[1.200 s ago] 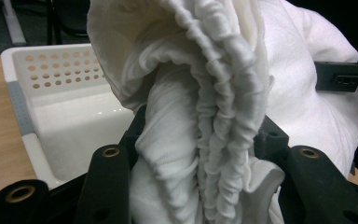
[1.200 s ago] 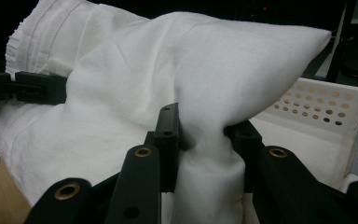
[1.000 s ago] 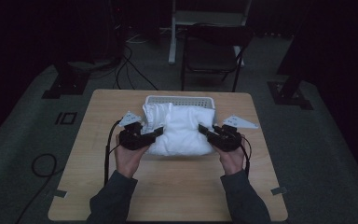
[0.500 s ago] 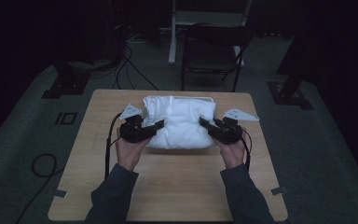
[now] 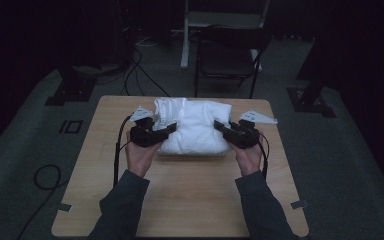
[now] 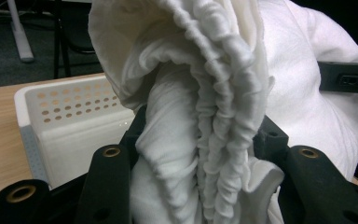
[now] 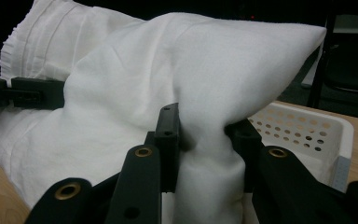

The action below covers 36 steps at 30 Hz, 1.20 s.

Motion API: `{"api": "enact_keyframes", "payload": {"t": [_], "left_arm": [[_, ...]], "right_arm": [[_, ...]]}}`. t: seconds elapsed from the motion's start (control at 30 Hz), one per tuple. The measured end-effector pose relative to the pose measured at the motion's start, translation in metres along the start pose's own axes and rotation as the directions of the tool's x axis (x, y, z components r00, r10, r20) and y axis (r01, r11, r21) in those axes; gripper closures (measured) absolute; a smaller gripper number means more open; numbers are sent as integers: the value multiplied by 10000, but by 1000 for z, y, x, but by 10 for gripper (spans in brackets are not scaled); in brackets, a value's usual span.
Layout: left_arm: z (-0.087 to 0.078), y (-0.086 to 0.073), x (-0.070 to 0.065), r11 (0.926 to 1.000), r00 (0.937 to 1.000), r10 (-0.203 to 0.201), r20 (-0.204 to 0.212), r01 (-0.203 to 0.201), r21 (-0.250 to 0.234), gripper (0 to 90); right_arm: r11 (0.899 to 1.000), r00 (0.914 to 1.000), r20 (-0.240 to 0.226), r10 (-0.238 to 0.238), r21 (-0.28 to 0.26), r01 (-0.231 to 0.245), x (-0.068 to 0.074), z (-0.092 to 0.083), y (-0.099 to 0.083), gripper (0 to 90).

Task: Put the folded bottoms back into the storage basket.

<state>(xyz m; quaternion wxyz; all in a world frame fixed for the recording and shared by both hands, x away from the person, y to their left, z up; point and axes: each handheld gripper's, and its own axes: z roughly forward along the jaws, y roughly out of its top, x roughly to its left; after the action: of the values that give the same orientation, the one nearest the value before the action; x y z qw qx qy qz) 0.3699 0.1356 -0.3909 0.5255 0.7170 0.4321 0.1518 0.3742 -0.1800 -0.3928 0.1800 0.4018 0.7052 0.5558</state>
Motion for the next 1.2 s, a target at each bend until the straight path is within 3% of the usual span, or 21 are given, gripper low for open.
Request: {"api": "enact_keyframes", "payload": {"t": [1.2], "left_arm": [[18, 14, 15, 9996, 9994, -114, -316, 106, -247, 530]], "right_arm": [[10000, 9995, 294, 64, 1, -64, -12, 21, 15, 712]]}}
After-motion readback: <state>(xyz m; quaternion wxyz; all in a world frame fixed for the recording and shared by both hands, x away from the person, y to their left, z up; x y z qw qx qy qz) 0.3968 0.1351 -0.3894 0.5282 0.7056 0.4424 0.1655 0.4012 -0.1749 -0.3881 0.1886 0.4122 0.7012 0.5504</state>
